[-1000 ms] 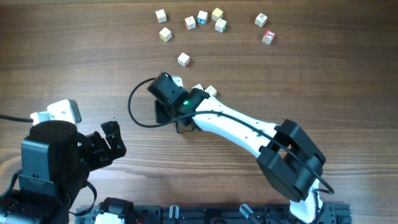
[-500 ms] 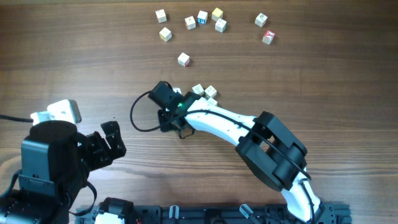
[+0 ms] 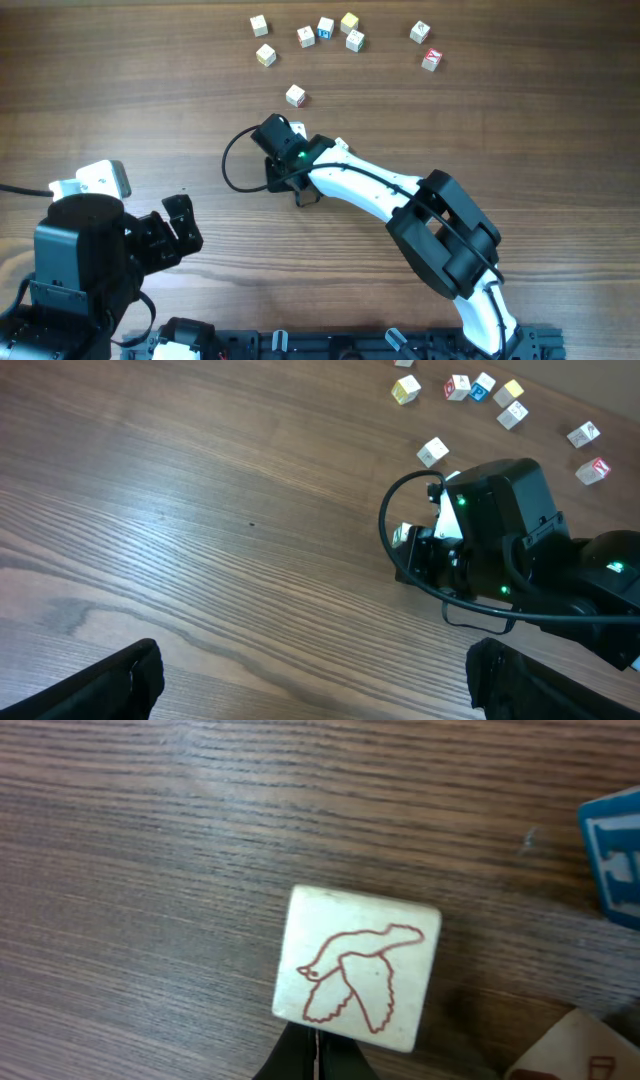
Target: Form a circle
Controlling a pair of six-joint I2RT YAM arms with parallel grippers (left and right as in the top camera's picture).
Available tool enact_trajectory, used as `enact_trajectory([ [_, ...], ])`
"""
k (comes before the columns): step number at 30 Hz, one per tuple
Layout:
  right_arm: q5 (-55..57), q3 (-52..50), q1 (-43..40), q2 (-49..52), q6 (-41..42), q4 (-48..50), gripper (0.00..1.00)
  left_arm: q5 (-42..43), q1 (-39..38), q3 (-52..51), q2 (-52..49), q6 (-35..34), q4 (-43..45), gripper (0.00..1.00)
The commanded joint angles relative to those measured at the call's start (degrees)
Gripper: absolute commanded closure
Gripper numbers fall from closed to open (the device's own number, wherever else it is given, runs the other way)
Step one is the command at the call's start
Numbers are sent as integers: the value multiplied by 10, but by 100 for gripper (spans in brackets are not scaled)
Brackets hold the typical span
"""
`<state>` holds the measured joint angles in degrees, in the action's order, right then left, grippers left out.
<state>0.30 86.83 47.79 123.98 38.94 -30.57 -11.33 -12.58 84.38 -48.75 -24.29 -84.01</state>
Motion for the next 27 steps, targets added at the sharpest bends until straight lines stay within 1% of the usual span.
enact_trajectory([
  [1, -12, 8, 2, 5, 5, 2, 95, -7, 4, 0, 1, -3, 2, 0],
  [5, -110, 12, 2, -11, 13, 20, 95, -7, 4, 0, 1, -3, 2, 0],
  [8, -104, 15, 2, -29, 16, 43, 95, -7, 4, 0, 1, -3, 2, 0],
  [12, -44, 15, -3, -31, 15, 86, 94, -7, 4, 0, 1, -3, 1, 0],
  [16, -26, 15, -18, -26, -32, 153, 91, -7, 4, 0, 1, -3, 2, 0],
  [18, -12, 15, -26, -19, -34, 167, 91, -7, 4, 0, 1, -3, 2, 0],
  [22, 12, 14, -46, -2, -34, 169, 93, -7, 4, 0, 1, -3, 2, 0],
  [24, -4, 14, -58, 3, -34, 162, 95, -7, 4, 0, 1, -3, 2, 0],
  [27, -16, 14, -62, 3, -30, 142, 96, -7, 4, 0, 1, -3, 2, 0],
])
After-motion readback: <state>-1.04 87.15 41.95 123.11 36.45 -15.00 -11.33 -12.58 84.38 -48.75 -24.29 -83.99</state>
